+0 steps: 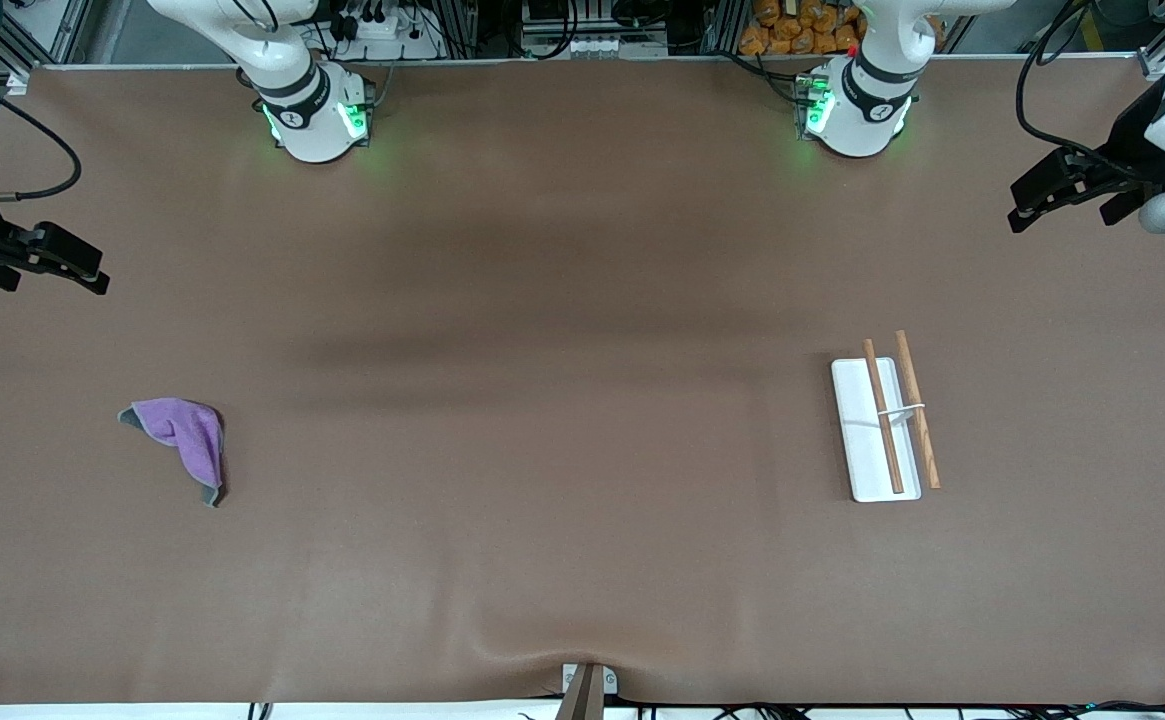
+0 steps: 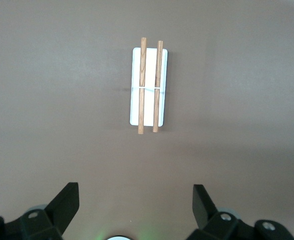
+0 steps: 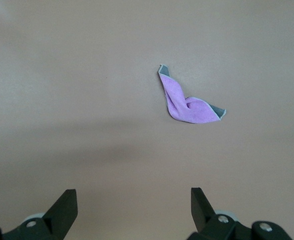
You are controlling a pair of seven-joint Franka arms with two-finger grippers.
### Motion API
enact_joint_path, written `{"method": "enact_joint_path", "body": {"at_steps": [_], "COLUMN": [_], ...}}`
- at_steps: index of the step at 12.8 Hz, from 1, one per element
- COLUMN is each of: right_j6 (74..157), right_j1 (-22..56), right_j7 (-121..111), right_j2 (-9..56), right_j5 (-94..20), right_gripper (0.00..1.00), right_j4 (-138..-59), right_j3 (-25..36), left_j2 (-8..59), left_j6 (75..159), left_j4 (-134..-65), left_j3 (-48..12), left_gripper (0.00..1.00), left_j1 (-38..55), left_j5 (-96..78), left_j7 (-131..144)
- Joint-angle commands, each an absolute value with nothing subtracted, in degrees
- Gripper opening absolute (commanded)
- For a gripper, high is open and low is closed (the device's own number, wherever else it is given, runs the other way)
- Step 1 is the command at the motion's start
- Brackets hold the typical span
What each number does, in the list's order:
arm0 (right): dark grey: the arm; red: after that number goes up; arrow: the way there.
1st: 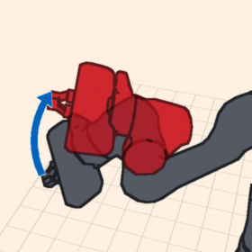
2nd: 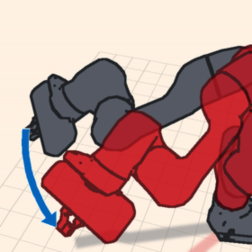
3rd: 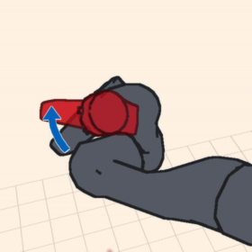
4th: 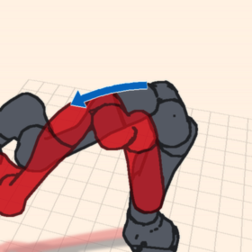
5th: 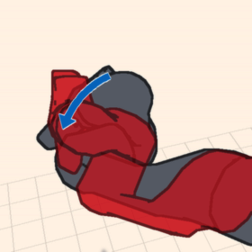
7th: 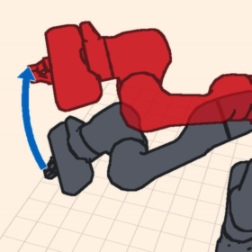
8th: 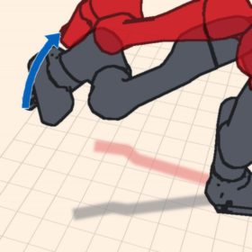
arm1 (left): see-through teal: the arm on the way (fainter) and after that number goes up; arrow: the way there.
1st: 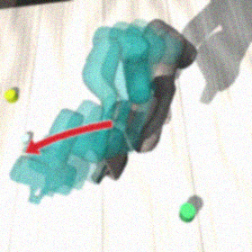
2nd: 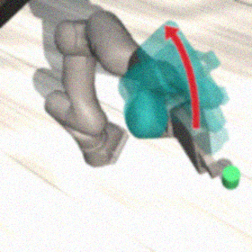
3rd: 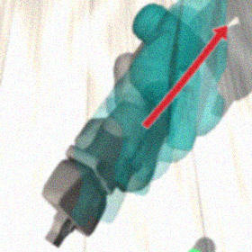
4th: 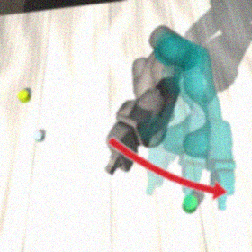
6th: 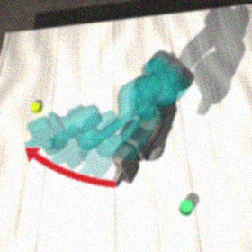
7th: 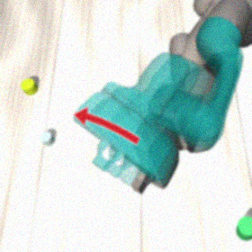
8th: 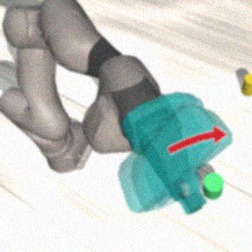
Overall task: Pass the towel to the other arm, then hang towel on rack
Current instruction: 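Move the right gripper down to the purple towel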
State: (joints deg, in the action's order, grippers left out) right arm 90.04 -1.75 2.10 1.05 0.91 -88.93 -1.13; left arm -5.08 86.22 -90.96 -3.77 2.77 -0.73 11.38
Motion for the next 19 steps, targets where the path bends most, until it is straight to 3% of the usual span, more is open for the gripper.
{"method": "enact_joint_path", "body": {"at_steps": [1,7,11,14,19], "right_j6": [89.03,89.65,91.05,93.94,96.58], "right_j1": [-1.93,-2.20,-2.02,-2.37,-4.13], "right_j7": [2.81,2.55,2.64,2.03,1.85], "right_j2": [1.58,2.54,6.23,12.72,14.41], "right_j5": [1.05,1.40,1.84,1.67,1.50], "right_gripper": [1.00,1.00,1.00,1.00,1.00], "right_j4": [-87.54,-87.63,-87.45,-87.45,-87.80], "right_j3": [-1.23,-1.14,-1.14,-1.14,-1.14], "left_j2": [-5.36,-4.48,-3.96,-3.16,-0.10], "left_j6": [85.08,85.08,85.08,85.08,85.08], "left_j4": [-90.26,-89.56,-89.56,-88.86,-87.19], "left_j3": [-3.61,-3.34,-3.52,-3.43,-3.69], "left_gripper": [1.00,1.00,1.00,1.00,1.00], "left_j1": [2.73,2.72,2.81,2.55,2.99], "left_j5": [-0.35,0.18,0.44,0.53,0.44], "left_j7": [11.08,11.17,11.16,10.99,10.20]}}
